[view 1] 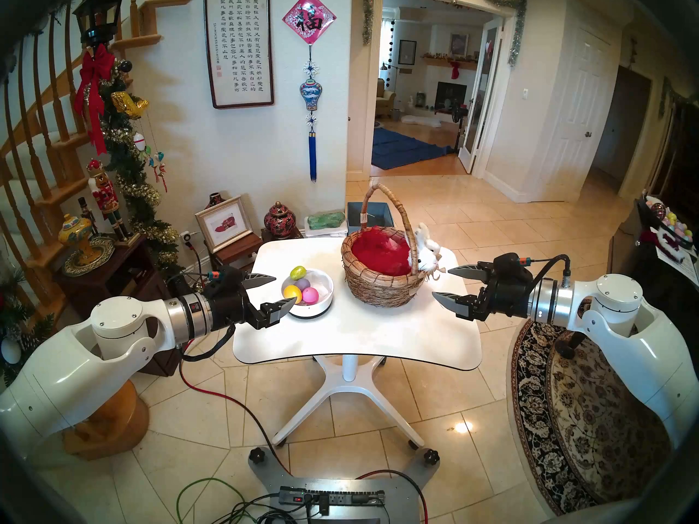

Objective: Put easter egg into basket

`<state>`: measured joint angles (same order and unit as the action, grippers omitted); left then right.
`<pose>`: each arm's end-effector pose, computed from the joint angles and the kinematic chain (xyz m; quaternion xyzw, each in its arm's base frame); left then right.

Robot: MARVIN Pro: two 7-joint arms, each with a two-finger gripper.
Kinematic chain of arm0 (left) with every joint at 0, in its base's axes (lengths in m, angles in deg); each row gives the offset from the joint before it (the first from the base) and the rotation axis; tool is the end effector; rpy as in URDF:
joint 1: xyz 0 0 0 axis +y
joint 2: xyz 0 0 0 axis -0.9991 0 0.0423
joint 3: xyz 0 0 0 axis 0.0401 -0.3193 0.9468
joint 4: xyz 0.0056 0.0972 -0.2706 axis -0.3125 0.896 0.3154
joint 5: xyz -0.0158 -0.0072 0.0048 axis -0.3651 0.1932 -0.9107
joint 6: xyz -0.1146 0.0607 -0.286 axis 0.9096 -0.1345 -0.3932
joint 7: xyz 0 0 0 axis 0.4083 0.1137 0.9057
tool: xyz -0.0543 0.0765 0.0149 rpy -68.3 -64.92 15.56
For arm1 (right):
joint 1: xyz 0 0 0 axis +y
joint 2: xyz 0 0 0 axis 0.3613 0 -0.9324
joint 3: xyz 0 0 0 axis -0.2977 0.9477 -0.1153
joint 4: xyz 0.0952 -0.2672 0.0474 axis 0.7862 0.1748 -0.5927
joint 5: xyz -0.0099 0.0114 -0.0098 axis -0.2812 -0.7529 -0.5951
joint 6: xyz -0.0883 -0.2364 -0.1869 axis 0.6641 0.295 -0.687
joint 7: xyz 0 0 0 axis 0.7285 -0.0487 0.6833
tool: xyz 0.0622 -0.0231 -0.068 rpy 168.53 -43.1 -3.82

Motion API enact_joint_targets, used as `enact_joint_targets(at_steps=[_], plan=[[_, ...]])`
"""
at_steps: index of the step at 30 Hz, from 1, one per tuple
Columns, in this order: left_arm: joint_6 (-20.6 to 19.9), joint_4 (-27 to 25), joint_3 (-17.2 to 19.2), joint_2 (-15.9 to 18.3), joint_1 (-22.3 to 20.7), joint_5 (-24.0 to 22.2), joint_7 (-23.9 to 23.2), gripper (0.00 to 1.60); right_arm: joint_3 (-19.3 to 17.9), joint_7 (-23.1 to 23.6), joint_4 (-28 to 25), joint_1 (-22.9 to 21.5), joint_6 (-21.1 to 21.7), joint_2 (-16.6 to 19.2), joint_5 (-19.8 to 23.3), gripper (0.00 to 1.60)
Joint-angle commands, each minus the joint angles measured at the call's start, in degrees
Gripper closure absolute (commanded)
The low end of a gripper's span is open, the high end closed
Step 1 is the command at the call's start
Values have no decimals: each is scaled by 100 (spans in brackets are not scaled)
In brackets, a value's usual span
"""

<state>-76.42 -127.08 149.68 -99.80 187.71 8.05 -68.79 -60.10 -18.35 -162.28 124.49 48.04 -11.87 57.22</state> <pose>0.3478 0.0912 -0.2374 0.7394 -0.3074 0.5486 0.2406 0.3492 -0.1249 -0.1968 -0.7344 -0.3550 -0.5205 0.2524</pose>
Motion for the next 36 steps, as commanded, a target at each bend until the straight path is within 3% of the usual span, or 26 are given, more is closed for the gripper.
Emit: enact_joint_targets(at_steps=[1,36], plan=[[10,-7,30,9,-26,-7,-3,0,-41,-5,-6,-5,-6,9,7,0],[12,-8,28,12,-27,-9,-1,0,-40,-6,-5,-5,-7,10,8,0]])
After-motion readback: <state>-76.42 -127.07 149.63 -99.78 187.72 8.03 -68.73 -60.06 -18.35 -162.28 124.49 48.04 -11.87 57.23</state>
